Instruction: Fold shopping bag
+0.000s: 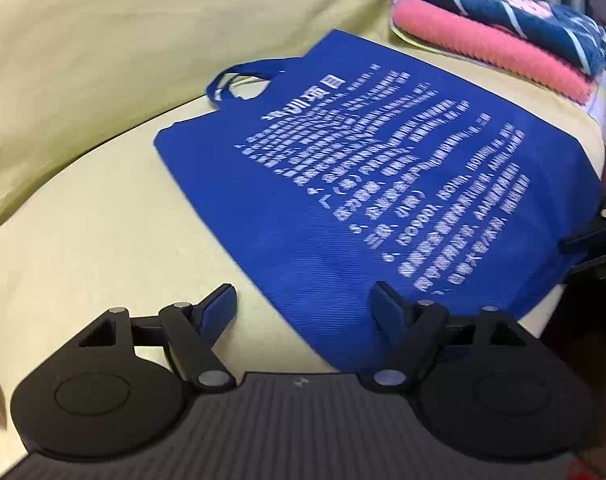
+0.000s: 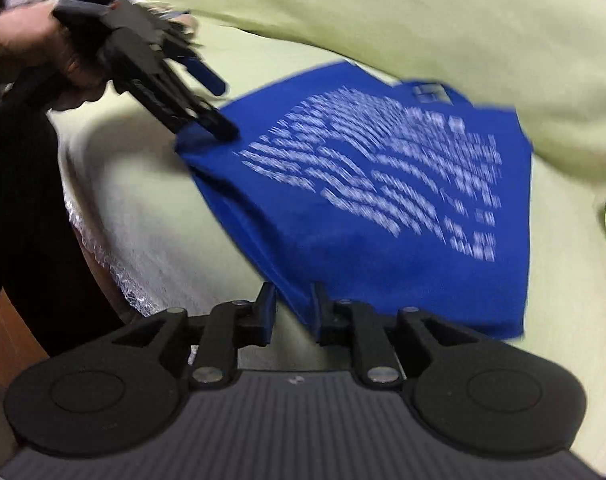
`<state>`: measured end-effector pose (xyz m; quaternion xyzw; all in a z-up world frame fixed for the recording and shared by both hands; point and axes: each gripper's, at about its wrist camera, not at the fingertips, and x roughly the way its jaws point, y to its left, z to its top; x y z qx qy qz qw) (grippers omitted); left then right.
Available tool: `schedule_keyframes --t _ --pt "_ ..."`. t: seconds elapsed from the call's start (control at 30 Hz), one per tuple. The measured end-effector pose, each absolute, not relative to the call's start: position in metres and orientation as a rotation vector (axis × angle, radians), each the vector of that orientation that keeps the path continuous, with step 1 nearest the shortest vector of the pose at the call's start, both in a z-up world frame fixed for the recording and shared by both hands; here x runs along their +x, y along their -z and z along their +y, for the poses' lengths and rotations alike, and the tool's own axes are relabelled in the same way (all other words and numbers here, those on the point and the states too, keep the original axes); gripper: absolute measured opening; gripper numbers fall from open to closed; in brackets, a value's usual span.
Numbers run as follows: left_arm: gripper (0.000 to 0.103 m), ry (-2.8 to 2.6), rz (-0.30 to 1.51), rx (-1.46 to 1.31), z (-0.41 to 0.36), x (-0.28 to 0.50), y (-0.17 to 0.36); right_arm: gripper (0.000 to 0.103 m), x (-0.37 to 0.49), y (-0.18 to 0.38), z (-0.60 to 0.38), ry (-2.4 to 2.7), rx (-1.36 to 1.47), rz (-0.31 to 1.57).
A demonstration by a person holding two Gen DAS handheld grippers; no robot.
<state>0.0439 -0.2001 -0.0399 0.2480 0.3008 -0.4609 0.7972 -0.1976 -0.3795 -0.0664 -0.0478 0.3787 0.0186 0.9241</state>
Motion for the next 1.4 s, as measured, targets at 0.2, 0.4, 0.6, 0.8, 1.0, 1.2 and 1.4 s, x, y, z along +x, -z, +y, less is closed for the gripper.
schedule_keyframes --t 0.2,0.4,0.6,0.8,1.0,1.2,1.4 --pt "0.082 0.986 0.656 0.493 -0.195 0.047 0.039 0.014 -0.205 0.071 -0.410 0.005 0.118 0.803" --pt "0.082 0.987 0.651 0.506 -0.199 0.049 0.040 0.005 -0.233 0.079 -0.451 0.133 0.438 0.817" --pt "0.079 0.902 0.633 0.553 -0.180 0.058 0.026 0.027 -0.243 0.087 -0.444 0.203 0.388 0.861" --pt "0.079 0.901 0.642 0.550 -0.154 0.061 0.014 0.027 -0.246 0.063 -0.421 0.142 0.352 0.770" --pt "0.077 1.097 0.609 0.613 -0.163 0.034 0.011 0.036 -0.210 0.044 -0.366 0.003 0.113 0.701" --pt "0.077 1.138 0.609 0.658 -0.169 0.021 0.017 0.038 -0.158 0.045 -0.355 -0.026 -0.055 0.679" --pt "0.078 1.132 0.616 0.597 -0.167 0.020 0.019 0.038 -0.129 0.047 -0.411 0.043 0.277 0.682"
